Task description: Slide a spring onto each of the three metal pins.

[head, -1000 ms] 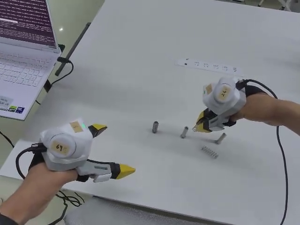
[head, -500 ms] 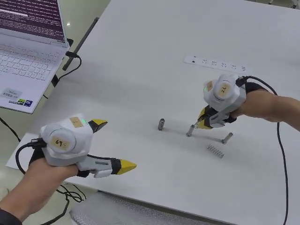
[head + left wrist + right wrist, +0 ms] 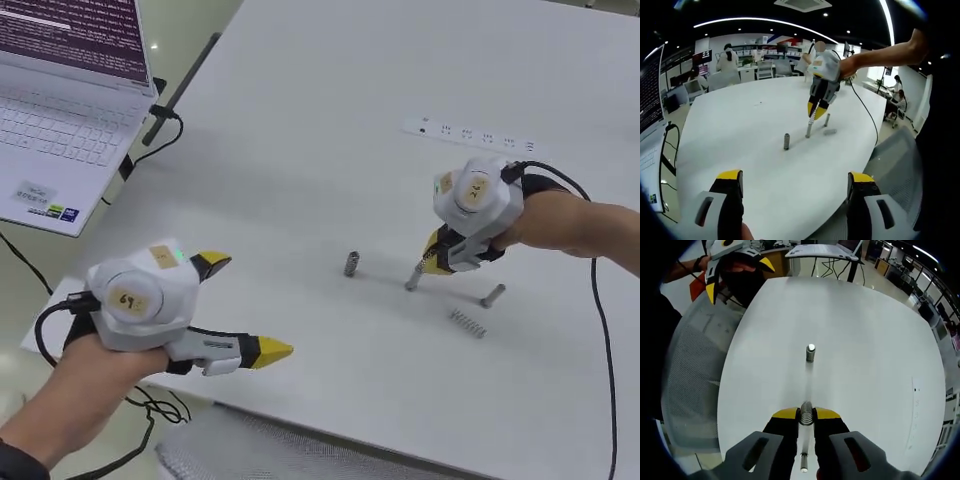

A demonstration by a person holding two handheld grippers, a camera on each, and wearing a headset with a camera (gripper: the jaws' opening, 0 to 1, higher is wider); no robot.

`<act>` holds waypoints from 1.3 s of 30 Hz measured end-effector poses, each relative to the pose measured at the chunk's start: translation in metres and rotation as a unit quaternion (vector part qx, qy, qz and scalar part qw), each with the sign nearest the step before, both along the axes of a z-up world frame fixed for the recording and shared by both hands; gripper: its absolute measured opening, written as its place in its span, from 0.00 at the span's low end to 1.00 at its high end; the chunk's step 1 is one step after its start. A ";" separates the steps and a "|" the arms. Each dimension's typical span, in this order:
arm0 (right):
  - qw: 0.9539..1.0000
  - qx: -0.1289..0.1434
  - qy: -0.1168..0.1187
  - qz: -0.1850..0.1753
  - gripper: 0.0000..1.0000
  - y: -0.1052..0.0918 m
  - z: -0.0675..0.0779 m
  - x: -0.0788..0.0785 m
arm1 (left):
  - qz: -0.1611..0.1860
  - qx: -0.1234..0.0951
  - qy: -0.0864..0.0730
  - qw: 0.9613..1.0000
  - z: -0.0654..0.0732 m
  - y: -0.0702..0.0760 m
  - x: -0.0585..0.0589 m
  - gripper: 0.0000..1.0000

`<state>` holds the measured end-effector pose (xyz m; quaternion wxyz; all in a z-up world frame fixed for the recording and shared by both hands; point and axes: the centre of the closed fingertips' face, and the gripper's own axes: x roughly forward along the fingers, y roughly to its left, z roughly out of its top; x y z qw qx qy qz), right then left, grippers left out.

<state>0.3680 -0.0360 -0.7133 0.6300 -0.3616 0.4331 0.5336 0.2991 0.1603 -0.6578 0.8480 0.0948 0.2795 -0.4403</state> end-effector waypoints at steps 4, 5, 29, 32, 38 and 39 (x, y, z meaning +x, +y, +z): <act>1.000 -0.001 0.000 0.003 0.09 0.002 -0.001 0.001 | 0.002 0.000 0.001 1.000 0.001 0.001 0.000 0.83; 1.000 -0.001 0.000 0.004 0.09 0.002 -0.001 0.001 | 0.003 0.000 0.001 1.000 0.001 0.001 -0.001 0.82; 1.000 -0.021 0.002 0.021 0.09 -0.001 -0.007 0.004 | 0.005 -0.002 0.003 1.000 0.000 0.003 0.003 0.81; 0.999 -0.022 0.003 0.023 0.09 -0.001 -0.008 0.004 | 0.006 -0.002 0.003 1.000 0.000 0.003 0.004 0.81; 0.999 -0.031 0.007 0.031 0.09 0.001 -0.016 0.003 | 0.006 -0.002 0.004 1.000 -0.001 0.004 0.004 0.81; 0.999 -0.032 0.007 0.032 0.09 0.001 -0.017 0.003 | 0.006 -0.002 0.004 1.000 0.000 0.004 0.004 0.81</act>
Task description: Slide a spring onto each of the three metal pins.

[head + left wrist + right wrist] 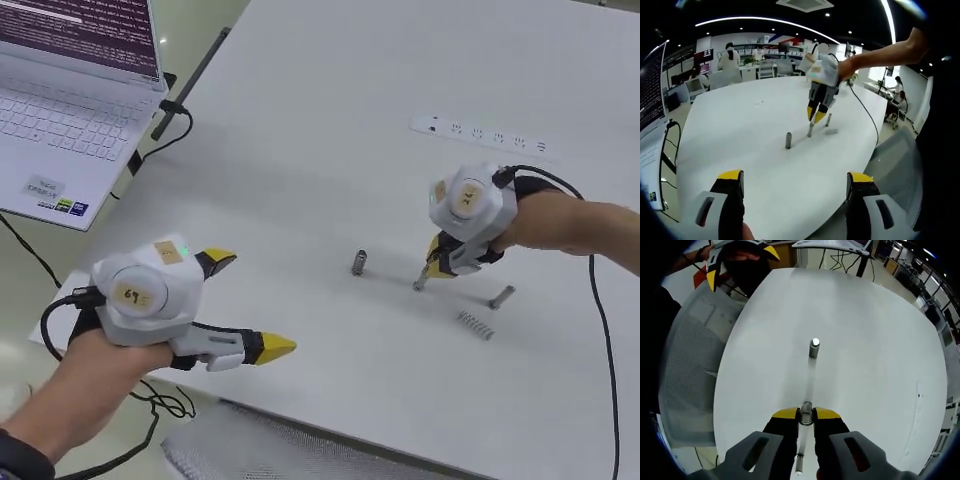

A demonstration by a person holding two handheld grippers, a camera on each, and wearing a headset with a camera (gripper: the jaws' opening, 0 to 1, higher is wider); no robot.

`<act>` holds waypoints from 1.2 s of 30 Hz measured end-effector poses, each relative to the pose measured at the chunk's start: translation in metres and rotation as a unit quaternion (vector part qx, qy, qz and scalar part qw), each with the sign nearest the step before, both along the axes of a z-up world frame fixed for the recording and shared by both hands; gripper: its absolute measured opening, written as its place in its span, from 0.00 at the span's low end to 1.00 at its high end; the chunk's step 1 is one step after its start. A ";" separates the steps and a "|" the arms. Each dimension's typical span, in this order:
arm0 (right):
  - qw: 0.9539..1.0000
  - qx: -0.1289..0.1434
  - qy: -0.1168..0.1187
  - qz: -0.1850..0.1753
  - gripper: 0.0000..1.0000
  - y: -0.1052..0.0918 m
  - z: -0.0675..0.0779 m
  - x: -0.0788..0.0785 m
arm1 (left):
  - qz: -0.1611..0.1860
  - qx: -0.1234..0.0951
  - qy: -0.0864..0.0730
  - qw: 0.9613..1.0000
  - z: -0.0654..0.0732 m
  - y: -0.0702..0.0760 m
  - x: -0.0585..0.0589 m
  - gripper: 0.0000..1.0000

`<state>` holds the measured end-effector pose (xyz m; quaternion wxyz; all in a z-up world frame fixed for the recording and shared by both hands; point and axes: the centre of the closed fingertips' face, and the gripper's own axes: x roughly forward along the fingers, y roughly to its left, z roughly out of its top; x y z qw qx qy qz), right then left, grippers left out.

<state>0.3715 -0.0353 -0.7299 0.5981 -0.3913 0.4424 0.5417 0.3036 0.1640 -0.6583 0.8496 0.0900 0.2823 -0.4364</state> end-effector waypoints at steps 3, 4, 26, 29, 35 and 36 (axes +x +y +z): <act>1.000 -0.002 0.003 0.001 0.09 0.000 -0.004 0.000 | 0.001 0.000 -0.001 1.000 0.001 0.000 0.001 0.81; 1.000 -0.004 0.003 0.003 0.09 0.000 -0.006 0.000 | 0.001 0.000 -0.001 1.000 0.001 0.000 0.001 0.81; 1.000 -0.026 0.014 0.010 0.09 -0.005 -0.046 0.006 | 0.009 0.004 0.002 1.000 0.002 0.009 -0.001 0.81; 0.999 -0.027 0.016 0.009 0.09 -0.005 -0.045 0.005 | 0.010 0.004 0.002 1.000 0.002 0.011 0.000 0.81; 0.999 -0.028 0.018 0.008 0.09 -0.005 -0.047 0.004 | 0.012 0.005 0.003 1.000 0.001 0.012 0.000 0.81; 0.999 -0.029 0.018 0.008 0.09 -0.005 -0.047 0.004 | 0.011 0.006 0.003 1.000 0.001 0.013 0.000 0.81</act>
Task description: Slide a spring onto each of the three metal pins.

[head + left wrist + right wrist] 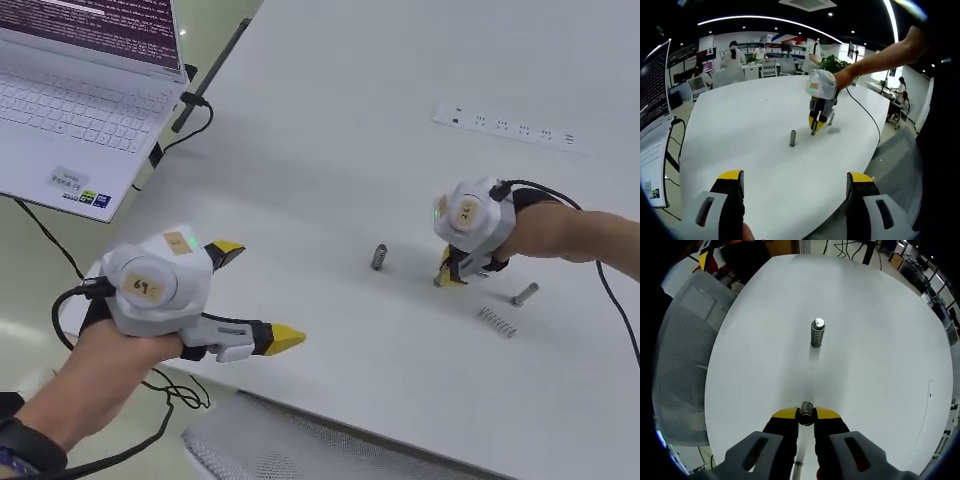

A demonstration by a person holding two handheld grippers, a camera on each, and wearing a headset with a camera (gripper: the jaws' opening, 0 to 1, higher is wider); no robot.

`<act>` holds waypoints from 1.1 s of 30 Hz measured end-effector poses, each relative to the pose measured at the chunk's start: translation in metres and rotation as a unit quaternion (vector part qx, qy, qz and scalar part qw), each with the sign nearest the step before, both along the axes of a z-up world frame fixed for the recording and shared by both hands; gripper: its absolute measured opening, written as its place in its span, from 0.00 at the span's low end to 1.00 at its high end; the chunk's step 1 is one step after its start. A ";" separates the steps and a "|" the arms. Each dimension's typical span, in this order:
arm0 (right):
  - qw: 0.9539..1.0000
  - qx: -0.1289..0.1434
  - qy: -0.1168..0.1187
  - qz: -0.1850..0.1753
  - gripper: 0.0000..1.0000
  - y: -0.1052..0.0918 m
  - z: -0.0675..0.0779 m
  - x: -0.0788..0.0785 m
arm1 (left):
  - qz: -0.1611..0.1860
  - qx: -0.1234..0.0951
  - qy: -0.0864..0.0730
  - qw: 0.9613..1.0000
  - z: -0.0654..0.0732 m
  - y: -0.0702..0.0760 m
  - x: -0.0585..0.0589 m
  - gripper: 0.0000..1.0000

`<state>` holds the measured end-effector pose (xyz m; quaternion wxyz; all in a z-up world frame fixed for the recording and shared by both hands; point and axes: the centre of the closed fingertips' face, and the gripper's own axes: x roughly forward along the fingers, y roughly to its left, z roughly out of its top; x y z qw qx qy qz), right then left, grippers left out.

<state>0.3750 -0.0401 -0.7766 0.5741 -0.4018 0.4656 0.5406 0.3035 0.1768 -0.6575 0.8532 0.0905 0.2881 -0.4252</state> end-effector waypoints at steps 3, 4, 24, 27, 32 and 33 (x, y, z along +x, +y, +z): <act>1.000 -0.001 0.001 0.001 0.09 0.001 0.002 -0.003 | 0.000 -0.001 0.000 1.000 0.000 0.000 0.000 0.81; 1.000 -0.001 0.001 0.000 0.09 0.002 0.002 -0.003 | 0.001 -0.001 0.000 1.000 0.000 0.000 0.000 0.81; 1.000 0.003 0.002 -0.011 0.21 -0.001 0.016 -0.007 | -0.002 -0.002 -0.002 1.000 0.002 -0.004 0.002 0.81; 1.000 0.007 0.001 -0.014 0.22 -0.002 0.019 -0.007 | -0.002 -0.002 -0.003 1.000 0.003 -0.005 0.002 0.81; 0.999 0.028 -0.002 -0.040 0.22 -0.003 0.028 -0.003 | -0.003 -0.002 -0.005 1.000 0.006 -0.007 0.002 0.81; 0.999 0.030 -0.003 -0.044 0.22 -0.003 0.030 -0.003 | -0.003 -0.002 -0.005 1.000 0.007 -0.007 0.002 0.81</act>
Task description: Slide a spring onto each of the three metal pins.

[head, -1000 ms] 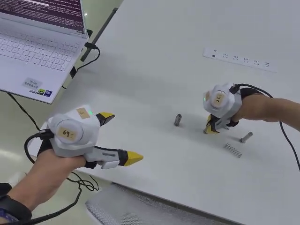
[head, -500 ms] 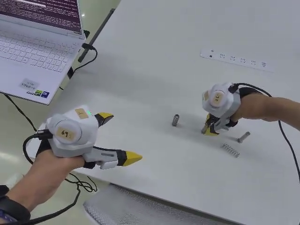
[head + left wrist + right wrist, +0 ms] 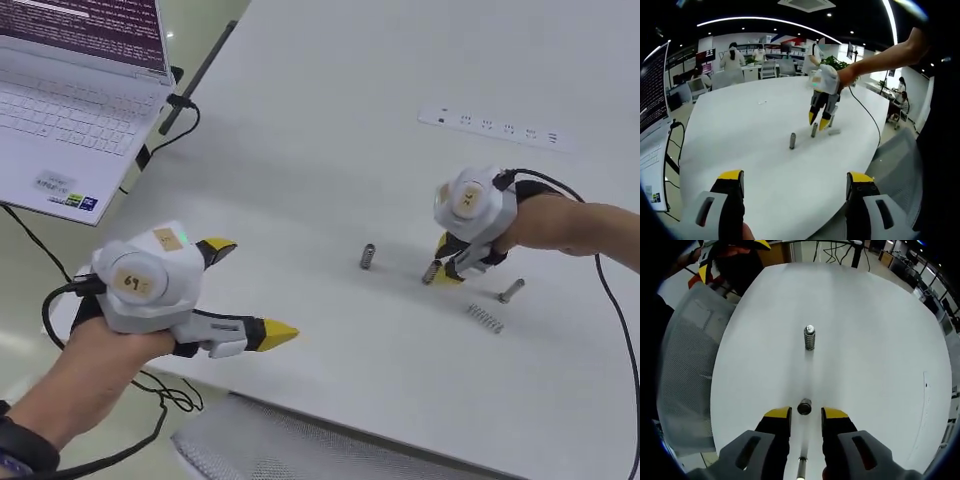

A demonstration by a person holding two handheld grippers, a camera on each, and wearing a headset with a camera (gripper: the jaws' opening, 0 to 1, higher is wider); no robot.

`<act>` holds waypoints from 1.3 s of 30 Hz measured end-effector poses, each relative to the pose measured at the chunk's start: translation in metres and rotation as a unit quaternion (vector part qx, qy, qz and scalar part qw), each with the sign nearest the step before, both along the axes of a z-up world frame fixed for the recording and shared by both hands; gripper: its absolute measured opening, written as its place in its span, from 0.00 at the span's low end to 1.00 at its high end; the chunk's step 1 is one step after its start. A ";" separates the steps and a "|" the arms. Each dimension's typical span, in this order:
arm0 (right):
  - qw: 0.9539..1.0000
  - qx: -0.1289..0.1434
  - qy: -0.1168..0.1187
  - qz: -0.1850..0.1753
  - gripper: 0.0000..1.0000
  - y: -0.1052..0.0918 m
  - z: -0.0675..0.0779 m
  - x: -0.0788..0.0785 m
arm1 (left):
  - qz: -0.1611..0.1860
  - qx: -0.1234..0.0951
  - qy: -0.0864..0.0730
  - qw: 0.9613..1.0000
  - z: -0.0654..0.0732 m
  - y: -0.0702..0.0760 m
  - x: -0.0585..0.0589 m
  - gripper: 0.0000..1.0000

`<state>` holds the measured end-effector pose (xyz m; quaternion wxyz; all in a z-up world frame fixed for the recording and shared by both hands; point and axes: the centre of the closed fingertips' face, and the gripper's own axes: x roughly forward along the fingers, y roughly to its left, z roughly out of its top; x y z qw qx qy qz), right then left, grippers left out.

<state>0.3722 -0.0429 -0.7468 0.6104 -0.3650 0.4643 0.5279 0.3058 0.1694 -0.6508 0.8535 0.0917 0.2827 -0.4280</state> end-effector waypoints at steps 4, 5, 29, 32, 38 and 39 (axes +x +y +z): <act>1.000 0.015 -0.003 -0.017 0.22 0.000 0.007 0.002 | -0.003 0.000 -0.001 1.000 0.002 -0.002 0.001 0.81; 1.000 0.018 -0.002 -0.020 0.22 0.000 0.008 0.002 | -0.003 0.000 -0.001 1.000 0.003 -0.003 0.001 0.81; 0.967 0.178 -0.031 -0.180 0.26 0.003 0.051 0.015 | -0.008 0.001 -0.007 1.000 0.007 -0.007 0.006 0.81; 0.961 0.191 -0.037 -0.195 0.26 0.001 0.054 0.017 | -0.008 0.000 -0.008 1.000 0.007 -0.007 0.007 0.81; 0.953 0.210 -0.046 -0.214 0.27 0.001 0.059 0.016 | -0.009 0.000 -0.010 1.000 0.008 -0.007 0.009 0.81; 0.952 0.212 -0.048 -0.218 0.27 0.000 0.060 0.016 | -0.009 0.000 -0.011 1.000 0.009 -0.007 0.010 0.81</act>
